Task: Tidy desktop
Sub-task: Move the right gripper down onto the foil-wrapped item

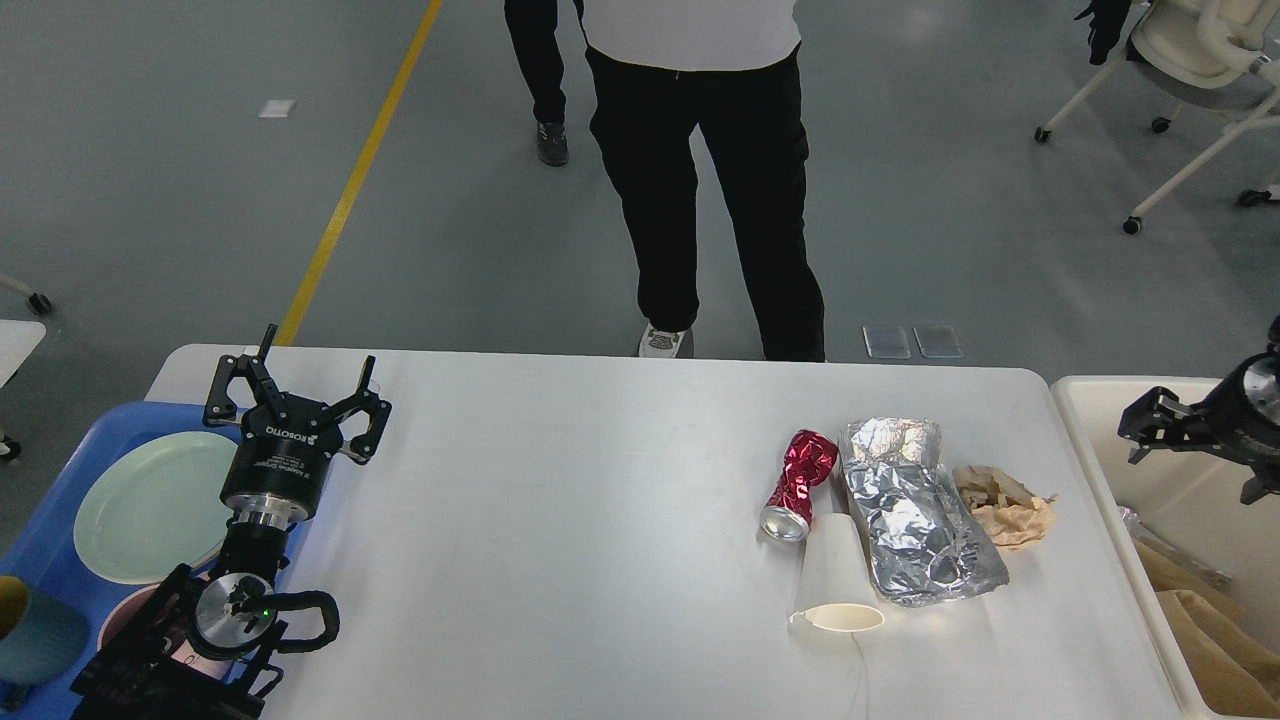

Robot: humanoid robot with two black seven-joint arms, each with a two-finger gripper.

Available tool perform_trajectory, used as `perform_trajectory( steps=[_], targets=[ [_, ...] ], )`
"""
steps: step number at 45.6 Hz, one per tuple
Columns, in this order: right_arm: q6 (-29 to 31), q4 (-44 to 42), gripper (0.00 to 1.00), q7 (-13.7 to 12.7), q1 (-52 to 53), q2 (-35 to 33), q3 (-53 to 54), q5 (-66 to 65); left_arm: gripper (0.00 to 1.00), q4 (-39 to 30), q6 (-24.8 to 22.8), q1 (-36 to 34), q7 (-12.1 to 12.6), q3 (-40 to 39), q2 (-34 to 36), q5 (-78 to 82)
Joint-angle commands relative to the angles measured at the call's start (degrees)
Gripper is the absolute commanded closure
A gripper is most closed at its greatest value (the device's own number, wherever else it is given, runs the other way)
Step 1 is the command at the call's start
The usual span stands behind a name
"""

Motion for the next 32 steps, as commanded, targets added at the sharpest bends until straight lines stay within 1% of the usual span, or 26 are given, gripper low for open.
perform_trajectory(
  steps=[1, 7, 17, 23, 28, 32],
  targets=[
    [3.49, 13.26, 0.0, -0.09, 14.47, 3.32, -5.04, 0.08, 0.04, 0.0, -0.01, 0.0, 0.0, 0.07, 0.0, 0.01],
    [3.75, 27.95, 0.0, -0.09, 29.07, 6.83, -7.77, 0.78, 0.04, 0.0, -0.01, 0.0, 0.0, 0.07, 0.0, 0.01],
    [5.95, 45.71, 0.0, -0.09, 49.2, 6.84, -8.04, 0.87, 0.04, 0.0, 0.08, 0.0, 0.0, 0.07, 0.0, 0.01],
    [6.04, 51.52, 0.0, 0.17, 55.01, 7.1, -5.76, 1.75, 0.04, 0.08, 0.08, 0.0, 0.0, -0.02, 0.0, 0.01],
    [5.51, 52.14, 0.0, 0.17, 55.46, 7.63, -3.82, 5.09, 0.04, 0.0, 0.08, 0.0, 0.0, 0.07, 0.0, 0.01],
    [5.07, 52.14, 0.0, 0.17, 55.46, 9.29, -3.38, 5.62, 0.04, 0.0, 0.08, 0.0, 0.0, 0.07, 0.0, 0.01]
  ],
)
